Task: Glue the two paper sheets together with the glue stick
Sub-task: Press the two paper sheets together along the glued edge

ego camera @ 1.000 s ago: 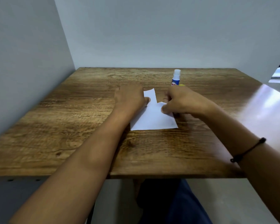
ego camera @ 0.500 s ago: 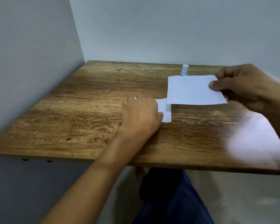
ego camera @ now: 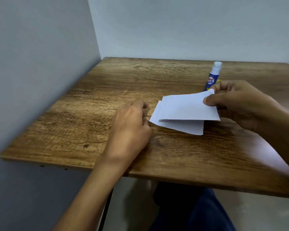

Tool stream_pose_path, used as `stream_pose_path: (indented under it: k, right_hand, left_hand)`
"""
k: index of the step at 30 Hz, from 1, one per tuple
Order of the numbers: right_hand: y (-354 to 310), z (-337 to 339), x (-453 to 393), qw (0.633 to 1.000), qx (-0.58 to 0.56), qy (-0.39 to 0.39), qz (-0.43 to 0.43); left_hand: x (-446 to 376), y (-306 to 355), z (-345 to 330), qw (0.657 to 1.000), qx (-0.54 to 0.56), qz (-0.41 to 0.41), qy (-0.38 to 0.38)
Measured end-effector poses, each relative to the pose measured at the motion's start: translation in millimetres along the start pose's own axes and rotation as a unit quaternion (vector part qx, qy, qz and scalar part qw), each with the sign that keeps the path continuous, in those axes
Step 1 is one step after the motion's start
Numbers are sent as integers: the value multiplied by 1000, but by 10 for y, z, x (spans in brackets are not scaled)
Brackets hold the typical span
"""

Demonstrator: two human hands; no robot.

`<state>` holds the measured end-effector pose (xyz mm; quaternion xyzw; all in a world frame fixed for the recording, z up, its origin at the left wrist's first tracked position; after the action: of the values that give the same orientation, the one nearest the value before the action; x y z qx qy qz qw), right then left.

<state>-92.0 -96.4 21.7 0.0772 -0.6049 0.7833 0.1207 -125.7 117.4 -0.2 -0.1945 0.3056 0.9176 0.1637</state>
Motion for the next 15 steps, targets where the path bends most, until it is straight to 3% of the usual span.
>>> stream_pose_path:
  k: [15]
  right_hand:
    - [23, -102, 66, 998, 30, 46, -16]
  left_hand:
    - [95, 104, 6, 996, 82, -31, -9]
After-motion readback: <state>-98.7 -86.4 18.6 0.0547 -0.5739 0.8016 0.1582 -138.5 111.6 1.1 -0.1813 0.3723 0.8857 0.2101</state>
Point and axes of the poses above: each hand's wrist, its own x-axis away from the middle knuckle, its own z-axis out of the back of the hand, y = z × x, the point moved 2 cm from there along -x, towards the middle knuckle, and after that the axes turned 12 degrees about -z, right-handed, at the moved point
